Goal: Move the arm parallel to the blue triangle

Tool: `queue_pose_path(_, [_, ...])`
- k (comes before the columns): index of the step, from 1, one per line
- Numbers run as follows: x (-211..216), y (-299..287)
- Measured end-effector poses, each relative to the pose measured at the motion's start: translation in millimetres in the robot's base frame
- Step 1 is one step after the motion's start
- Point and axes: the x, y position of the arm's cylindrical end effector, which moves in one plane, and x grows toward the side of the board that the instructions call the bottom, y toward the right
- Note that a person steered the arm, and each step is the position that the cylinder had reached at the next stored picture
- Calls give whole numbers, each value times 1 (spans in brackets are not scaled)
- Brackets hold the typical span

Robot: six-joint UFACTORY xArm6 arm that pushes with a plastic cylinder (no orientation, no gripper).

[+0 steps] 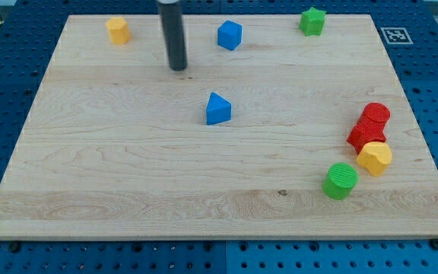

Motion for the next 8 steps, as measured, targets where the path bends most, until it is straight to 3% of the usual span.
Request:
queue_pose_path(3, [29, 191])
queue_pose_path(4, [36, 232])
queue_pose_path(5, [35, 221])
queue_pose_path(7, [33, -13])
queue_pose_path(8, [36, -102])
